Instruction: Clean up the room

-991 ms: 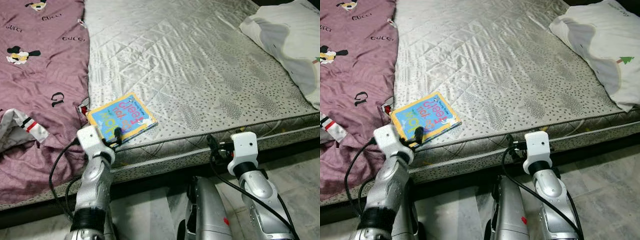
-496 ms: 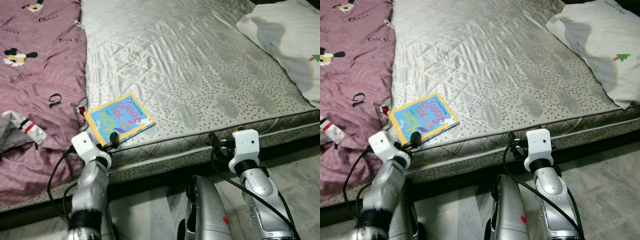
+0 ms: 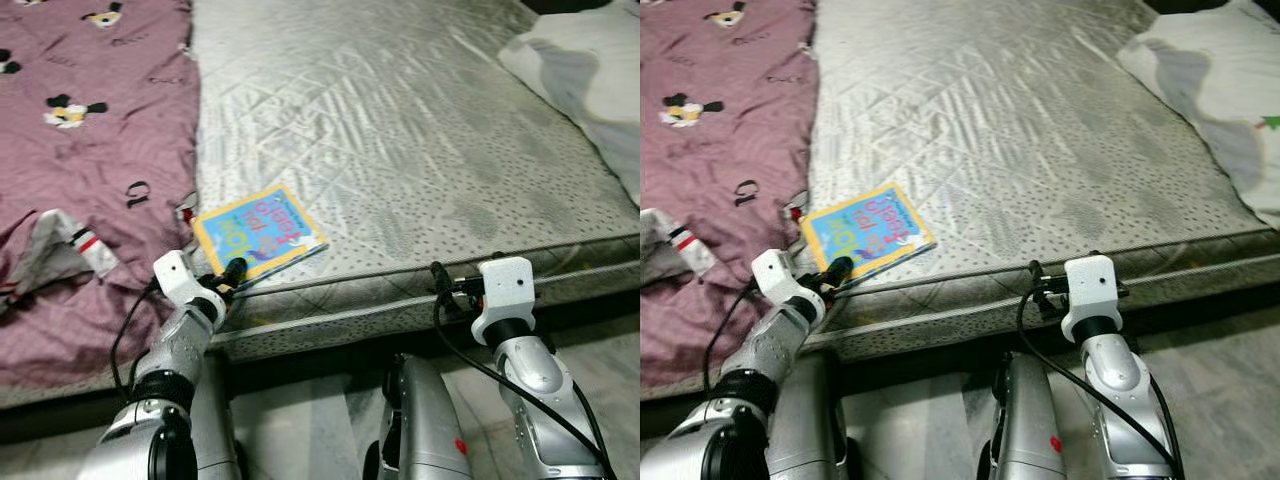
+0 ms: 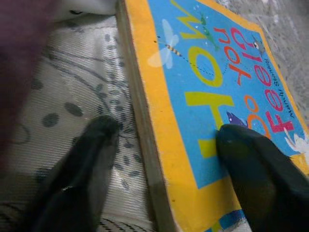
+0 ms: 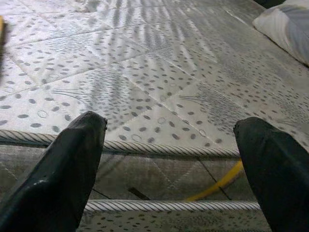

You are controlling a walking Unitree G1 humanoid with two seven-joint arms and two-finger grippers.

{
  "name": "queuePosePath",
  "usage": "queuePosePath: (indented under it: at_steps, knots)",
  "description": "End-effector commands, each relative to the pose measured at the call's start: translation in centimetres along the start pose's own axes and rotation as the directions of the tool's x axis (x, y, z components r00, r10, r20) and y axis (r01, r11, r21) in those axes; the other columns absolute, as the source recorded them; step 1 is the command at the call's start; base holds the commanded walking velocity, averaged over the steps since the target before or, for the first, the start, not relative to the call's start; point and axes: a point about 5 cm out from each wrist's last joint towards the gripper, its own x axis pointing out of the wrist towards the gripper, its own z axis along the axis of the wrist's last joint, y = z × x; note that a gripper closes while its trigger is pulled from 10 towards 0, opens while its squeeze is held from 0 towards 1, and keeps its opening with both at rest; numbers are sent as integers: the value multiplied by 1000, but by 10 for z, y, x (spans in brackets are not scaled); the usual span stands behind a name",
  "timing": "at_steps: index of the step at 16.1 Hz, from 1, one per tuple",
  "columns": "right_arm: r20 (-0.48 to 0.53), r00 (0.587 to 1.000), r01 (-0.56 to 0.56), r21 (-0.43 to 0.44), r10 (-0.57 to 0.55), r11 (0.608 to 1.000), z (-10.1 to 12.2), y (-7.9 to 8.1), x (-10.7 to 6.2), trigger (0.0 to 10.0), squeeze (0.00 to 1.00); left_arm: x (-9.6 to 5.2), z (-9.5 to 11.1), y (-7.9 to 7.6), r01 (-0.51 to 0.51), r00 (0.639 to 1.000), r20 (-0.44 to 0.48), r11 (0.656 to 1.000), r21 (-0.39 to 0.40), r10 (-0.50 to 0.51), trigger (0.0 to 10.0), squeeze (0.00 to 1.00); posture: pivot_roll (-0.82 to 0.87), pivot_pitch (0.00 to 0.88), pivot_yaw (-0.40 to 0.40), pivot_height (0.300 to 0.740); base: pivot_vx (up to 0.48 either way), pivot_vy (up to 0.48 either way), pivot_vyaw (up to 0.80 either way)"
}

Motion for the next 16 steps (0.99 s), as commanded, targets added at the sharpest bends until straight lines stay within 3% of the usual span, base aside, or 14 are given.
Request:
queuePosePath:
  at_steps: [1,10,14,16]
  knots:
    - [2,1000,10,-4,-10,1000,2,-3,-2,10000,0,2,-29,-11,53,988,-140,997,-55,-60,0,0,-171,205,-57,493,0,0,0]
    - [-12,1000,27,-9,-27,1000,2,-4,-15,10000,0,13,-14,-39,230,964,-130,972,-38,-233,0,0,-190,257,-57,493,0,0,0]
    - [-34,999,40,-10,-40,999,-1,-5,-26,10000,0,17,-7,-58,333,937,-116,943,16,-329,0,0,-199,290,-49,493,0,0,0]
    - [-43,998,49,-8,-49,999,-1,-5,-29,10000,0,21,1,-76,402,914,-102,908,119,-392,0,0,-196,302,-43,493,0,0,0]
